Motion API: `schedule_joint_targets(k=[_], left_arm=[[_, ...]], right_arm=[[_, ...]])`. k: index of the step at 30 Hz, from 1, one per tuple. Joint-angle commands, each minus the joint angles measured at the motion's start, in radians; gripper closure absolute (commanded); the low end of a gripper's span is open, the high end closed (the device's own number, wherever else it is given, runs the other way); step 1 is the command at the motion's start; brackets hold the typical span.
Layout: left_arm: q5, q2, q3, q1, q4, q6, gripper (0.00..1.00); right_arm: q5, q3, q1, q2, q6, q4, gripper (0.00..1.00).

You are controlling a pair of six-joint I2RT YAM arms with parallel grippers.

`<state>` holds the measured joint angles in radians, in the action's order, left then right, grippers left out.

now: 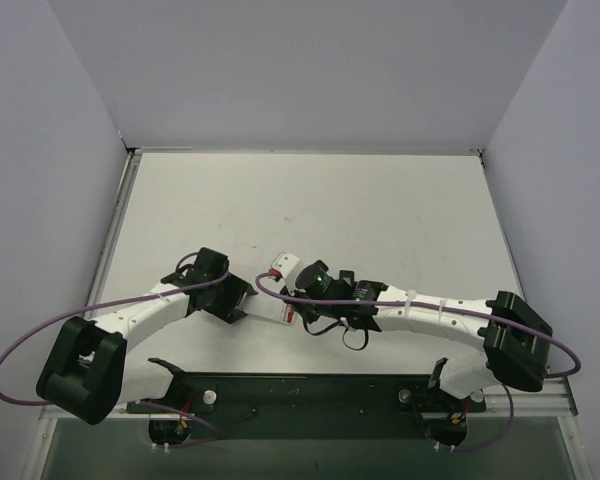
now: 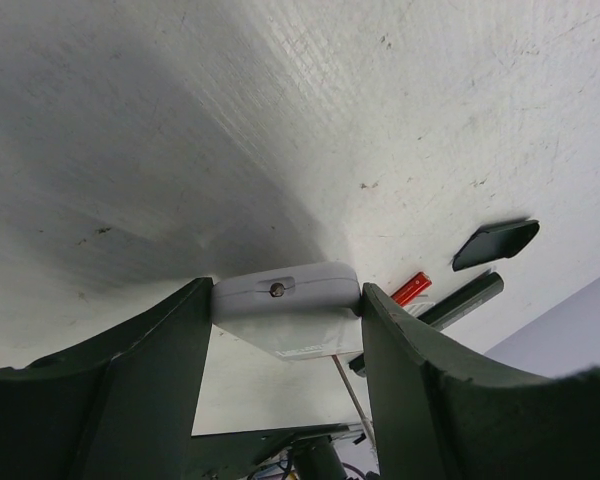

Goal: Unload the batteries from the remote control

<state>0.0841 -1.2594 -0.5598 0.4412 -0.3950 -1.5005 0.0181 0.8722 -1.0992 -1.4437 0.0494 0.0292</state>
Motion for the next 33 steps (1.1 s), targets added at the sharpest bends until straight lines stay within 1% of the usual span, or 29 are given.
schedule_joint_targets(k=[1, 4, 8, 16, 24, 31, 33], left_arm=[[0.005, 0.017, 0.006, -0.016, -0.048, 0.057, 1.00], [0.003, 0.018, 0.012, -0.024, -0.047, 0.059, 1.00], [-0.003, 0.022, 0.012, -0.033, -0.048, 0.063, 1.00], [-0.021, 0.028, -0.002, -0.035, -0.065, 0.075, 1.00], [0.002, 0.049, 0.014, -0.033, -0.007, 0.074, 1.00], [0.008, 0.063, 0.011, -0.032, -0.008, 0.077, 1.00], [0.020, 0.066, 0.015, -0.033, 0.033, 0.085, 1.00]], right_arm=[[0.048, -0.131, -0.028, 0.028, 0.075, -0.091, 1.00], [0.098, -0.185, -0.063, 0.055, 0.122, -0.057, 1.00], [0.109, -0.245, -0.087, 0.082, 0.174, 0.009, 1.00], [0.108, -0.249, -0.087, 0.082, 0.193, 0.034, 1.00], [0.098, -0.179, -0.083, 0.034, 0.176, 0.014, 1.00], [0.066, -0.118, -0.057, -0.015, 0.144, 0.009, 1.00], [0.048, -0.118, -0.050, -0.014, 0.135, 0.017, 1.00]])
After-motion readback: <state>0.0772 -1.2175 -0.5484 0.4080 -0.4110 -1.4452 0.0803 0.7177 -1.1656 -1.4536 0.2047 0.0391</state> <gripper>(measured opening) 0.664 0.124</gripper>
